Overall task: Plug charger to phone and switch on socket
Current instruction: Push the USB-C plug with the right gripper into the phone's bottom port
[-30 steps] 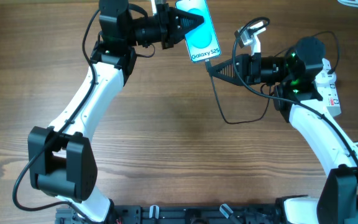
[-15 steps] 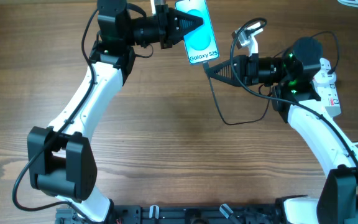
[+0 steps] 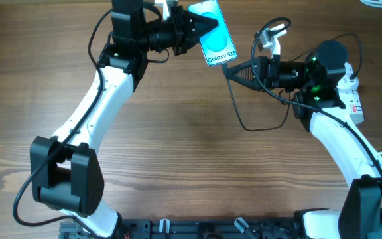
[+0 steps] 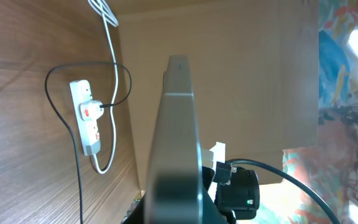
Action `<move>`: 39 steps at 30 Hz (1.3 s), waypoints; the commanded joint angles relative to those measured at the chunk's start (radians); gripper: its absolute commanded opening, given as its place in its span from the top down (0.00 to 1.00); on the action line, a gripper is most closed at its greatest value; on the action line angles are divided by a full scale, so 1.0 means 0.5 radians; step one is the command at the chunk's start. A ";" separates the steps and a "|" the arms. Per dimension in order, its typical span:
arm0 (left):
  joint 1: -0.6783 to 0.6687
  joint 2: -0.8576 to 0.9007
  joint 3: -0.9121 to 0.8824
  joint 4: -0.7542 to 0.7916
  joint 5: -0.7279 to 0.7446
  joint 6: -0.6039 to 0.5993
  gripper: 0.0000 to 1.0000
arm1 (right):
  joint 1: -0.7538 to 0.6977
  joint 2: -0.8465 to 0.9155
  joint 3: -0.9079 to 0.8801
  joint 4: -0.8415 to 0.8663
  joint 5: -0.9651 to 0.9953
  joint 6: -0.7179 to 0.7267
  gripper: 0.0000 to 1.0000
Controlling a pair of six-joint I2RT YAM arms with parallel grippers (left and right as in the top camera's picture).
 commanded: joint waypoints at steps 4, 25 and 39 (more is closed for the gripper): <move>-0.169 -0.063 -0.004 -0.023 0.401 0.074 0.96 | 0.027 -0.020 0.047 0.042 0.603 -0.021 0.96; -0.122 -0.063 -0.004 -0.024 0.558 0.406 0.96 | 0.023 -0.020 0.047 0.041 -0.352 -0.575 0.22; -0.133 -0.060 -0.004 -0.024 0.639 0.496 0.96 | 0.060 -0.020 0.047 0.041 -0.081 -0.320 0.52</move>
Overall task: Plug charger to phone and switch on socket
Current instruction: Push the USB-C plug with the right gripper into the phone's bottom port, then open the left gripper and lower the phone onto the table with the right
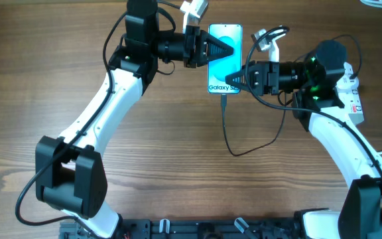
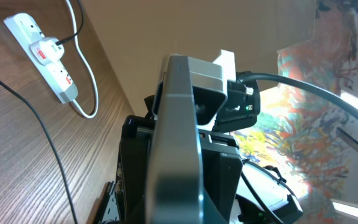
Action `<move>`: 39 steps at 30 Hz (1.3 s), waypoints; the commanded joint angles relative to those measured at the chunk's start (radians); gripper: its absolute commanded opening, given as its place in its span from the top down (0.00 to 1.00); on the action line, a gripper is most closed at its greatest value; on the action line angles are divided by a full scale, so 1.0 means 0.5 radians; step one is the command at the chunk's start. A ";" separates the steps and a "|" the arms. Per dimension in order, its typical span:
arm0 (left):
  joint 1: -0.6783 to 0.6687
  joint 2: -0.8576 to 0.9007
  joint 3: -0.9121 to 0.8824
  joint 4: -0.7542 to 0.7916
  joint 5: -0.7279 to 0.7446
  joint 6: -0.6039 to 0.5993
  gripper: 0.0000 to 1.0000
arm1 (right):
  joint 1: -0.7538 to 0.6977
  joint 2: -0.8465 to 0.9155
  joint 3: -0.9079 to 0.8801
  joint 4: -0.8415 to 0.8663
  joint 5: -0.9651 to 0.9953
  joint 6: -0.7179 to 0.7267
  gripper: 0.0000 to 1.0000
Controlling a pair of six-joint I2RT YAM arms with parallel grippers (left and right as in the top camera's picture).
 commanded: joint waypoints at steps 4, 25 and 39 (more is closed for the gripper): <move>-0.020 -0.060 0.002 0.014 0.017 0.108 0.96 | 0.055 -0.020 0.039 0.010 0.097 0.050 0.84; 0.415 -0.059 0.002 -0.477 -0.056 0.496 0.00 | 0.067 -0.016 0.037 -1.744 1.182 -1.373 0.96; 0.383 -0.059 0.002 -1.965 -1.737 1.125 0.00 | 0.316 0.590 0.024 -1.833 1.598 -1.517 0.96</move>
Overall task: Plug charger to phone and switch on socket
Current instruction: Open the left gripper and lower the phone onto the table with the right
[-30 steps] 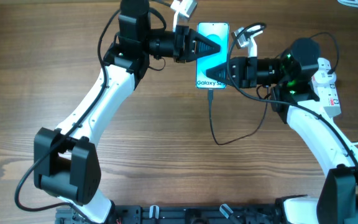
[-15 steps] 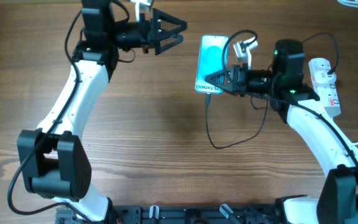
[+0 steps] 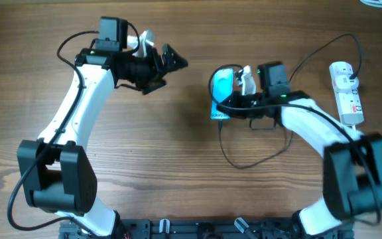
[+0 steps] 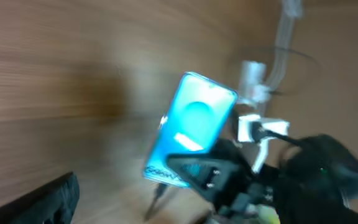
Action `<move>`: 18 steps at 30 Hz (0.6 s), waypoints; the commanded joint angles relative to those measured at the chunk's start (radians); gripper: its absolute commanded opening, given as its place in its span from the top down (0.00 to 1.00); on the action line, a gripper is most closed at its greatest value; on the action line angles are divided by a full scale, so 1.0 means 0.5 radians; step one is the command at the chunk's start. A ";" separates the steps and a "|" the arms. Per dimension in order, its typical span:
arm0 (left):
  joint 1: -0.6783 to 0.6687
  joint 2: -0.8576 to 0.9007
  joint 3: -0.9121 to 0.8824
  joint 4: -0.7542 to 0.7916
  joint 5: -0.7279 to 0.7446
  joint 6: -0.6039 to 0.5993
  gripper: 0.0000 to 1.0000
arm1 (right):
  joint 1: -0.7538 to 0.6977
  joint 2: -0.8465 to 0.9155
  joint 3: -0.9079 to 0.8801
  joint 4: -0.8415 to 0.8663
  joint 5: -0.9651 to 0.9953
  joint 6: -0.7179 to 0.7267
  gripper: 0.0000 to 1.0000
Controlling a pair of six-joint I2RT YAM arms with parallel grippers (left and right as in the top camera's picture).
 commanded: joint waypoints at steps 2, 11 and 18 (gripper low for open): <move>-0.010 -0.041 -0.002 -0.140 -0.632 0.110 0.00 | 0.020 0.222 0.006 0.089 0.024 -0.058 0.96; -0.010 -0.041 -0.002 -0.262 -0.679 0.110 0.00 | 0.020 0.321 0.006 0.113 0.037 -0.057 0.79; -0.010 -0.041 -0.002 -0.260 -0.679 0.109 0.00 | 0.019 0.321 0.006 0.085 0.054 -0.051 0.64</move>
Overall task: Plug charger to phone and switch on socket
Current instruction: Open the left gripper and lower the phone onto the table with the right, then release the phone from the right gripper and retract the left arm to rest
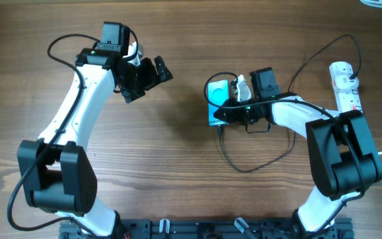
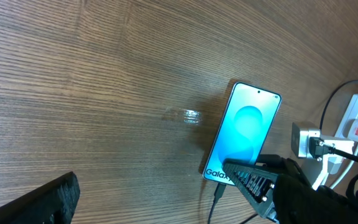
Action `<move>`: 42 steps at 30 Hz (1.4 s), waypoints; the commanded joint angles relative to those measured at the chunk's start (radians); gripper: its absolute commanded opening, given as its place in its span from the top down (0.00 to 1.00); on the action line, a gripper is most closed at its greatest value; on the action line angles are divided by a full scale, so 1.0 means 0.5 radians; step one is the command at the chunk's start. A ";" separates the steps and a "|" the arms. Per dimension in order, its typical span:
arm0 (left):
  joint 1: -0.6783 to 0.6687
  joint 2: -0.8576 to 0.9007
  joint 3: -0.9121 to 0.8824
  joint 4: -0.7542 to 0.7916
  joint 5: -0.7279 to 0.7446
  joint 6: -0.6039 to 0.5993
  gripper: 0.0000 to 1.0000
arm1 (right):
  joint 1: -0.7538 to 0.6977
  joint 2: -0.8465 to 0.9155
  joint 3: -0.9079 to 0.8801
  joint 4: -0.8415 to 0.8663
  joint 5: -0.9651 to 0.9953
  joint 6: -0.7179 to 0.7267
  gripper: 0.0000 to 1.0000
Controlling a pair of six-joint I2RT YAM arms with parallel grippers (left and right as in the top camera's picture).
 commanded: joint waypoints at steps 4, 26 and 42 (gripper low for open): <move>-0.004 -0.040 -0.002 0.000 -0.027 0.038 0.00 | 0.006 0.026 0.008 -0.003 0.026 0.003 0.54; -0.004 -0.040 -0.002 0.001 -0.027 0.037 0.00 | -0.002 -0.050 0.250 -0.441 0.607 0.061 0.35; -0.004 -0.040 -0.002 0.000 -0.027 0.038 0.00 | -0.002 -0.049 0.350 -0.517 1.750 -0.235 0.00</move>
